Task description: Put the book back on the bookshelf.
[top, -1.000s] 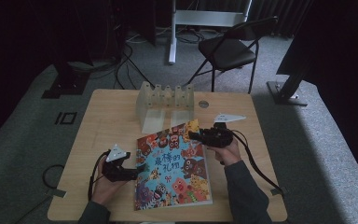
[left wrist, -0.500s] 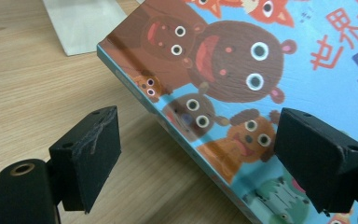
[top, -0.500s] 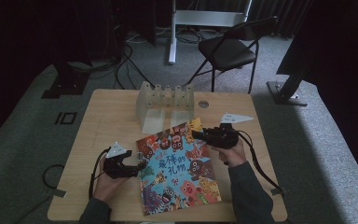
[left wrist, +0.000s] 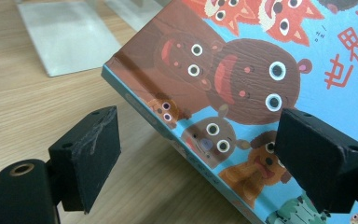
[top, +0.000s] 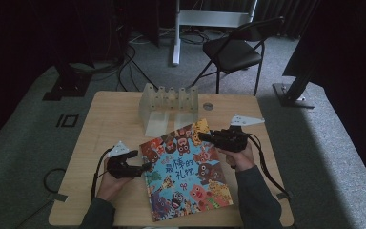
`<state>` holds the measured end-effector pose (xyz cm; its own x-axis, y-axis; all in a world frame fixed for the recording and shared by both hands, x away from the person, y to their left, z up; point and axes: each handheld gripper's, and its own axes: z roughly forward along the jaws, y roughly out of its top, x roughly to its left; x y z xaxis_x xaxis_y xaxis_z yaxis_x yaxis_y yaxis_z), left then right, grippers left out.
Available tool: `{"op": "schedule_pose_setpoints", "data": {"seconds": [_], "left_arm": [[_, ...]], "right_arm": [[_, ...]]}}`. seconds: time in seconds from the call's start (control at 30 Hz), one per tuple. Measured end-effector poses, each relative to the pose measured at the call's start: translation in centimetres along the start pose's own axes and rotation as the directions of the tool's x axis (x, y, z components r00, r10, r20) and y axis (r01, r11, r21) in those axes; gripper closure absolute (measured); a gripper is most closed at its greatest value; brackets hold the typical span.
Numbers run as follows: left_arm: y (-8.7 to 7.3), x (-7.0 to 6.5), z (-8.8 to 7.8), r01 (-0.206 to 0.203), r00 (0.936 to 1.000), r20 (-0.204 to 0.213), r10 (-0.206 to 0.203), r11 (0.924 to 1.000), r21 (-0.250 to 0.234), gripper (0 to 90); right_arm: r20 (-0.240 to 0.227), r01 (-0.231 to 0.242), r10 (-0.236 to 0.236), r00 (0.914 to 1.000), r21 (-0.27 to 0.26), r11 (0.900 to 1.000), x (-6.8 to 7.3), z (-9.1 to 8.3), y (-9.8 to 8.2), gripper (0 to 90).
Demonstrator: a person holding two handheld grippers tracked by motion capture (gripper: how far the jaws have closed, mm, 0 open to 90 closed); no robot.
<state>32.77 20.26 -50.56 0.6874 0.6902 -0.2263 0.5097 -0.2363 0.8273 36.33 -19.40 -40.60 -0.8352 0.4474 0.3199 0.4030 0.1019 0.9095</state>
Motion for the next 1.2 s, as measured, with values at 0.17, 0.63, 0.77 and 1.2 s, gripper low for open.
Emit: {"op": "schedule_pose_setpoints", "data": {"seconds": [0.17, 0.63, 0.77, 1.2], "left_arm": [[0.6, 0.5, 0.5, 0.035, 0.9956, 0.087, -0.035, 0.9994, 0.001, 7.4], [2.4, 1.9, 0.6, 0.117, 0.9595, 0.264, -0.097, 0.9913, -0.06, 17.6], [2.6, 2.0, 0.0, 0.114, 0.96, 0.264, -0.093, 0.9914, -0.064, 28.9], [4.8, 0.8, -2.2, 0.024, 0.9815, 0.191, -0.007, 0.996, -0.086, 46.3]], "right_arm": [[-0.023, 0.003, -0.004, 0.9997, -0.02, 1.0, 0.1, -0.4, 0.2, 76.5], [-0.053, 0.032, -0.034, 0.998, -0.035, 0.999, 0.3, -1.0, 0.4, 76.0], [-0.015, 0.054, -0.054, 0.9984, 0.001, 0.999, 0.2, -1.3, 0.5, 72.2], [0.112, 0.099, -0.107, 0.9879, 0.079, 0.992, -0.1, -1.5, 0.3, 59.4]]}}
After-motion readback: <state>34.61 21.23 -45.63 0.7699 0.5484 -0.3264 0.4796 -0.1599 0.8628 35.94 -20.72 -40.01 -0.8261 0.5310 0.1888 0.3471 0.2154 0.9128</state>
